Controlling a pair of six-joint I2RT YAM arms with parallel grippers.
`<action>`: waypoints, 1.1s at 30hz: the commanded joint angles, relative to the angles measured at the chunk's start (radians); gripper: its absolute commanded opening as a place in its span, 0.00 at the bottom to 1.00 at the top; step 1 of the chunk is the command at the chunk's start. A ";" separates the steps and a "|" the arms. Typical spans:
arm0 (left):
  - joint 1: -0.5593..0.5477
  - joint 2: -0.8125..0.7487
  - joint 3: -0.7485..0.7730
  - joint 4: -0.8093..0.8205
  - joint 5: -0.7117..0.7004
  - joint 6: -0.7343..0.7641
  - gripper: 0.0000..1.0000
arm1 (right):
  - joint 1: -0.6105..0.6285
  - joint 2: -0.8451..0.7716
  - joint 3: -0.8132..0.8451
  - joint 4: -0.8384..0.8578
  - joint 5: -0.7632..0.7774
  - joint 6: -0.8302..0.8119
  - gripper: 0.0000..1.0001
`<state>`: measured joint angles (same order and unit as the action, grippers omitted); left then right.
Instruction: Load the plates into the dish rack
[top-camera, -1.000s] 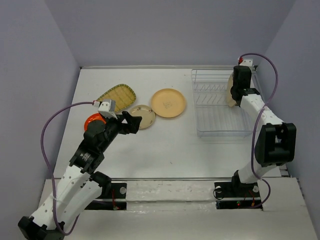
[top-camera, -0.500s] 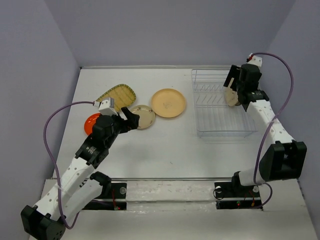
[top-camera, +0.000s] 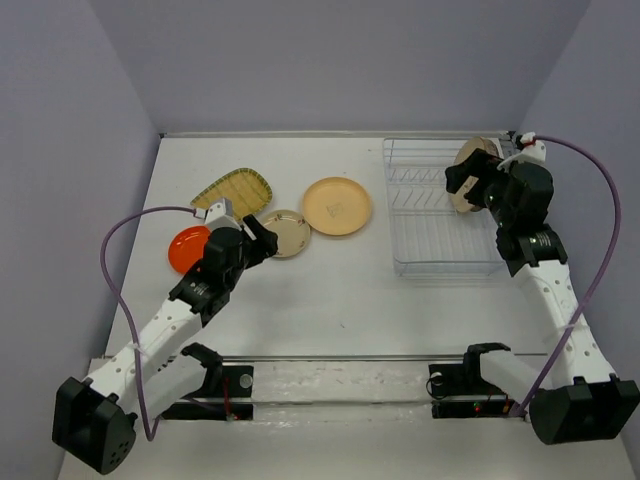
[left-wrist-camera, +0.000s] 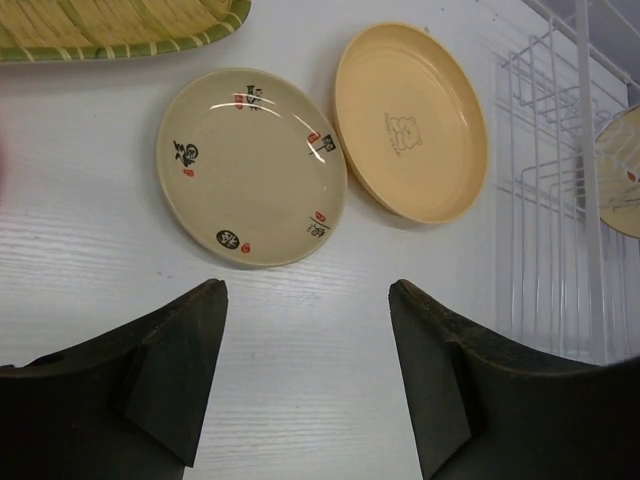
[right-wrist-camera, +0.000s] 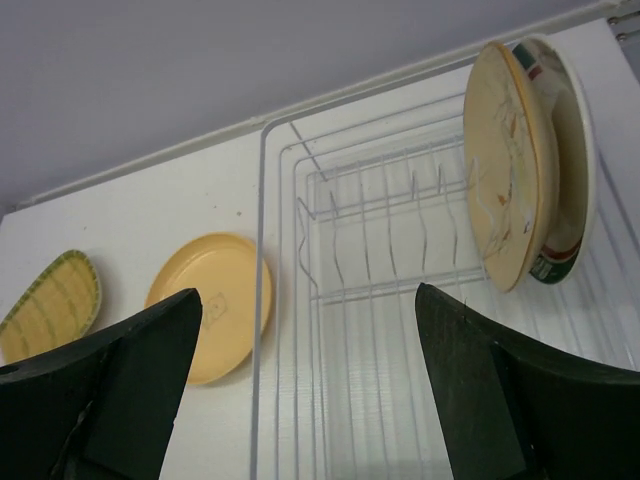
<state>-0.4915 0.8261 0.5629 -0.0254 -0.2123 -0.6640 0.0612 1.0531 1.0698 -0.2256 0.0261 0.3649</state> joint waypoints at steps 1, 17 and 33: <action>-0.002 0.047 -0.018 0.105 -0.062 -0.058 0.74 | 0.006 -0.093 -0.079 0.066 -0.149 0.072 0.93; 0.002 0.396 -0.029 0.285 -0.249 -0.103 0.60 | 0.006 -0.176 -0.203 0.109 -0.307 0.101 0.92; 0.105 0.640 -0.029 0.467 -0.105 -0.115 0.58 | 0.006 -0.162 -0.240 0.143 -0.361 0.124 0.90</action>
<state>-0.3946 1.4269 0.5217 0.3424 -0.3256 -0.7685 0.0612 0.8875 0.8299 -0.1478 -0.2993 0.4759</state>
